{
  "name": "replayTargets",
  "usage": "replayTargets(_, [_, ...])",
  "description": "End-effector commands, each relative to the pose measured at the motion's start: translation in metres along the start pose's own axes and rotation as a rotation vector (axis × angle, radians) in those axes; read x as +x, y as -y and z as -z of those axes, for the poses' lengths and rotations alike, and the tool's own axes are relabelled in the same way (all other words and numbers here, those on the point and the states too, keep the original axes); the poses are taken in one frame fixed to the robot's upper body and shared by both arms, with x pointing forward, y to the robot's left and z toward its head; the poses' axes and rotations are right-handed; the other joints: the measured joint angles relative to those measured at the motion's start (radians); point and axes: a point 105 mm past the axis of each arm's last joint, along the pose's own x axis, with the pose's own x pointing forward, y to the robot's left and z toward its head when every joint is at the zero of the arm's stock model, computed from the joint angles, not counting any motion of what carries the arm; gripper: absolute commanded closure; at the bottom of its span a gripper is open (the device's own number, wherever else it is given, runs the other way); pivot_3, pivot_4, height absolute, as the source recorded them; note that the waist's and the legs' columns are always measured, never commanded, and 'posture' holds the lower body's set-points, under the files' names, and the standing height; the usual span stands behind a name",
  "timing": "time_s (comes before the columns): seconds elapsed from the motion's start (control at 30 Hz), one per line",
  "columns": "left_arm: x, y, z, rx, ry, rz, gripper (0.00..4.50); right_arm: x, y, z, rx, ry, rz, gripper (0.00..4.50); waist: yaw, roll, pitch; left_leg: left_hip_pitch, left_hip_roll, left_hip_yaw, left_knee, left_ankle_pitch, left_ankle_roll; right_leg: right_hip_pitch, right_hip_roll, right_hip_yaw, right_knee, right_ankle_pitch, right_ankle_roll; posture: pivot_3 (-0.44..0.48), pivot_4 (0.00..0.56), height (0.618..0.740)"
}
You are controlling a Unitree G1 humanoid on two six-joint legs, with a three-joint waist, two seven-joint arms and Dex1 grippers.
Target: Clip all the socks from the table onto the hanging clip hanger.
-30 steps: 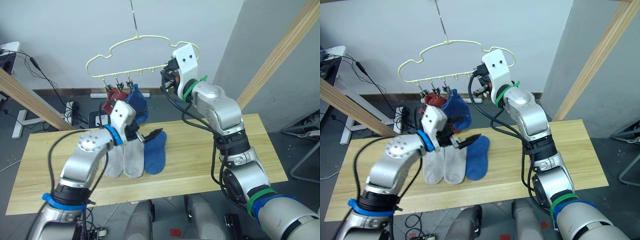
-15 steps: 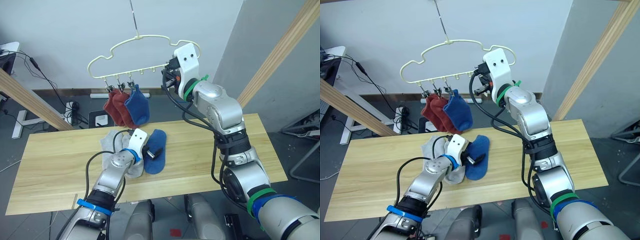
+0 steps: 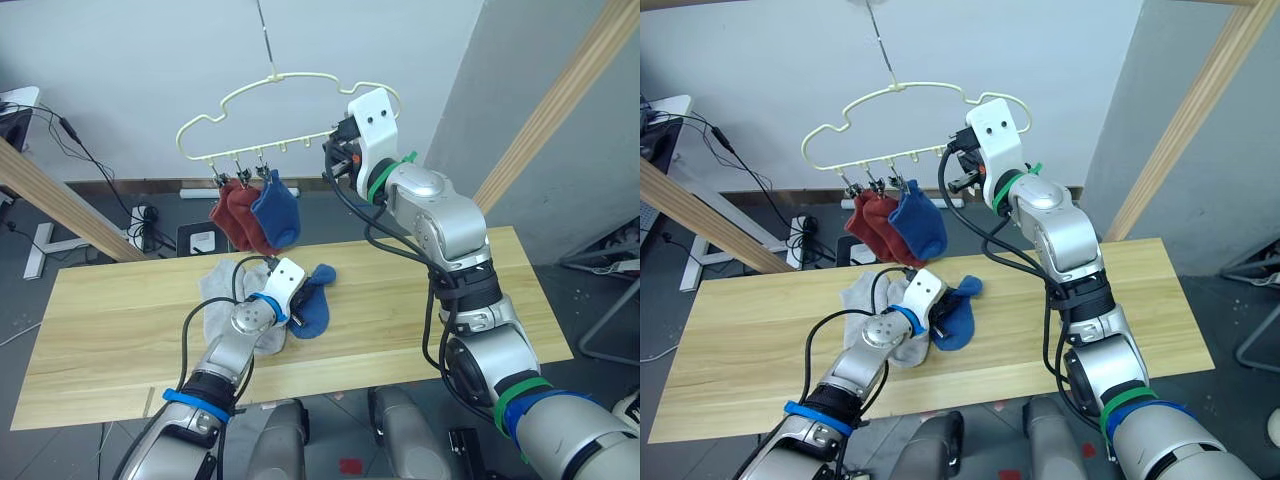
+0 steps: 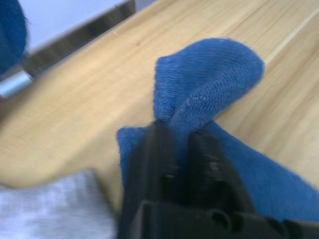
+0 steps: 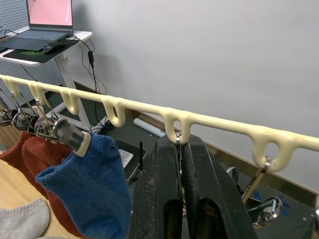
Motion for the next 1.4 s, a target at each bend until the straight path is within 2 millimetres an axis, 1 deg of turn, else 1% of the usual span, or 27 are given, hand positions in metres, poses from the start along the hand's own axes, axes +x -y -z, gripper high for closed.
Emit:
replayTargets(0.03, [-0.002, -0.026, -0.047, 0.163, 0.230, -0.110, 4.46, -0.005, -0.003, -0.020, 0.005, 0.076, -0.010, 4.50, 0.003, 0.000, 0.000, 0.000, 0.000, 0.000, 0.000, 0.000, 0.000, 0.000, 0.000, 0.000, 0.000, 0.000, 0.000, -0.088, 0.305, 0.740])
replayTargets(0.17, [-0.009, -0.044, -0.089, 0.250, 0.420, -0.194, 4.46, -0.006, -0.003, -0.021, 0.011, 0.076, -0.015, 4.50, 0.007, 0.000, 0.000, -0.002, -0.002, 0.000, 0.000, 0.000, 0.000, -0.001, -0.002, 0.000, -0.002, 0.000, 0.000, -0.090, 0.303, 0.740])
replayTargets(0.23, [-0.012, -0.048, -0.104, 0.272, 0.486, -0.218, 4.46, -0.006, -0.003, -0.021, 0.011, 0.075, -0.017, 4.50, 0.006, 0.000, 0.000, -0.002, -0.003, 0.002, 0.000, 0.000, 0.000, -0.001, -0.002, 0.000, -0.002, 0.000, 0.000, -0.090, 0.304, 0.740])
replayTargets(0.43, [-0.020, -0.060, -0.125, 0.286, 0.576, -0.289, 4.46, -0.006, -0.004, -0.021, 0.016, 0.075, -0.022, 4.50, 0.001, 0.000, 0.000, -0.004, -0.001, 0.005, -0.001, 0.000, 0.000, -0.006, -0.002, 0.000, -0.002, 0.000, 0.000, -0.089, 0.304, 0.740])
replayTargets(0.67, [-0.024, -0.063, -0.135, 0.291, 0.617, -0.315, 4.46, -0.006, -0.006, -0.020, 0.025, 0.071, -0.030, 4.50, 0.001, 0.000, 0.000, -0.005, -0.001, 0.005, 0.000, 0.000, 0.000, -0.006, -0.002, -0.001, 0.000, 0.000, 0.000, -0.088, 0.305, 0.740])
replayTargets(0.8, [-0.023, -0.064, -0.135, 0.287, 0.613, -0.319, 4.46, -0.006, -0.006, -0.020, 0.036, 0.067, -0.034, 4.50, 0.001, 0.000, 0.000, -0.005, -0.001, 0.005, 0.000, 0.000, 0.000, -0.006, -0.002, -0.001, -0.001, 0.000, 0.000, -0.088, 0.305, 0.740])
replayTargets(1.0, [-0.014, -0.053, -0.135, 0.270, 0.599, -0.267, 4.46, -0.007, -0.008, -0.020, 0.054, 0.067, -0.042, 4.50, 0.002, 0.000, 0.000, -0.005, -0.001, 0.005, 0.000, 0.000, 0.000, -0.006, -0.002, -0.001, -0.001, 0.000, 0.000, -0.086, 0.302, 0.740])
replayTargets(1.23, [-0.010, -0.053, -0.135, 0.231, 0.588, -0.252, 4.46, -0.007, -0.010, -0.020, 0.055, 0.065, -0.045, 4.50, 0.001, 0.000, 0.000, -0.005, -0.001, 0.005, 0.000, 0.000, 0.000, -0.006, -0.001, -0.001, -0.001, 0.000, 0.000, -0.085, 0.302, 0.740])
replayTargets(1.4, [-0.006, -0.046, -0.130, 0.220, 0.562, -0.208, 4.46, -0.007, -0.010, -0.020, 0.056, 0.066, -0.047, 4.50, 0.001, 0.000, 0.000, -0.005, -0.001, 0.005, 0.000, 0.000, 0.000, -0.006, -0.001, -0.001, -0.001, 0.000, 0.000, -0.087, 0.300, 0.740])
